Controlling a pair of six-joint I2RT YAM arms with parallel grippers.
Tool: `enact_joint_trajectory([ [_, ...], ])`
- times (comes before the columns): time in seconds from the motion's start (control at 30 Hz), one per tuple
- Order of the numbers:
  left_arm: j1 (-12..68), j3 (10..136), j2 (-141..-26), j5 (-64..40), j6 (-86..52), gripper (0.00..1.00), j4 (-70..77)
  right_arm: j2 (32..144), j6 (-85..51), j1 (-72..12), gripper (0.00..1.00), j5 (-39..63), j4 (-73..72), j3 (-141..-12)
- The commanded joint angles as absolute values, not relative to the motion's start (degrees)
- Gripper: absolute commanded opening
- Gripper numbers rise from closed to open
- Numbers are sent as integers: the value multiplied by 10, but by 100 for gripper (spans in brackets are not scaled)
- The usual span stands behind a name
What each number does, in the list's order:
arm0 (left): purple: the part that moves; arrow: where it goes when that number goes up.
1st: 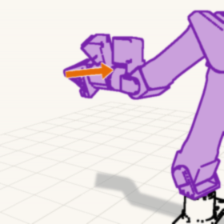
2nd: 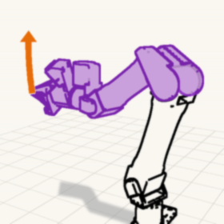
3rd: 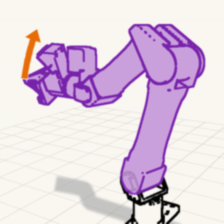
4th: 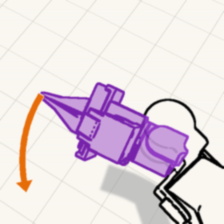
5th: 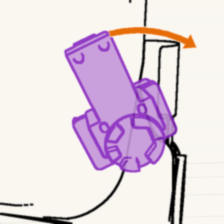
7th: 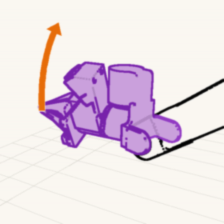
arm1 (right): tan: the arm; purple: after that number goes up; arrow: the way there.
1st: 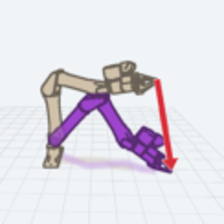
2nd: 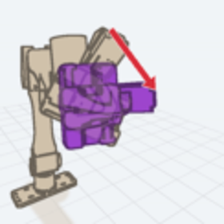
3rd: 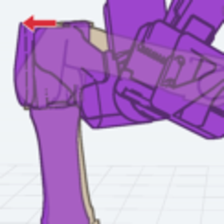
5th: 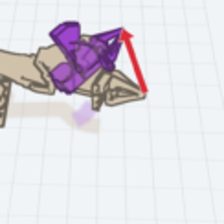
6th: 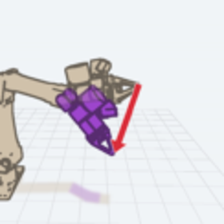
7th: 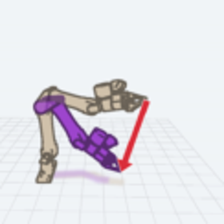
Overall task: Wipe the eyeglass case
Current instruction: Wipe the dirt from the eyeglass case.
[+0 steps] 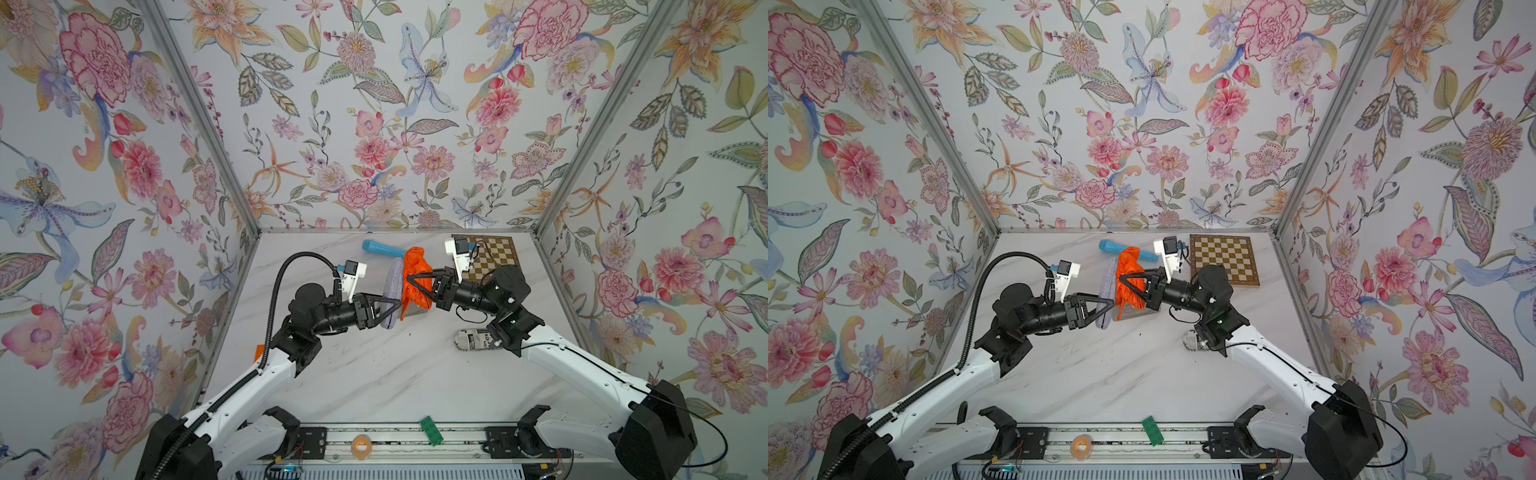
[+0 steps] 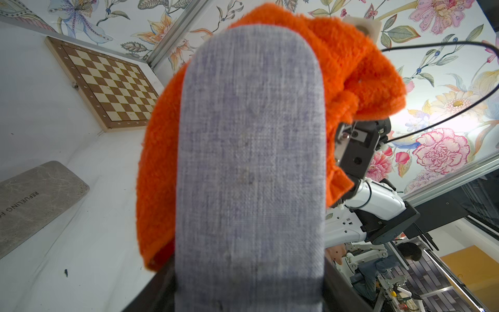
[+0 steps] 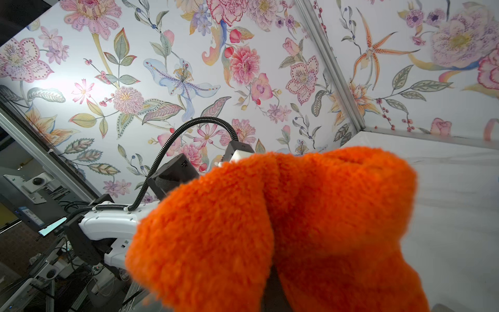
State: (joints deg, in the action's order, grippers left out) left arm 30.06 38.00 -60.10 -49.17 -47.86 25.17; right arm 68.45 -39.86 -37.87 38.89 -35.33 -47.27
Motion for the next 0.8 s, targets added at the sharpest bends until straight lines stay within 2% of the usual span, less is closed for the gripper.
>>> enact_joint_trajectory([
  [0.0,297,400,-604,-506,-468,42,289,665,-424,-436,0,403,-367,-421],
  [0.17,290,411,-627,-524,-492,42,327,653,-417,-429,0,393,-359,-409],
  [0.37,305,396,-627,-555,-500,42,321,703,-421,-347,0,441,-361,-496],
  [0.53,338,404,-604,-538,-388,42,153,736,-404,-283,0,481,-288,-600],
  [0.63,336,414,-583,-512,-313,41,43,726,-359,-267,0,483,-181,-637],
  [0.7,335,454,-571,-472,-202,41,-109,713,-319,-253,0,478,-87,-654],
  [0.77,329,469,-563,-461,-168,40,-150,695,-306,-244,0,480,-34,-651],
])
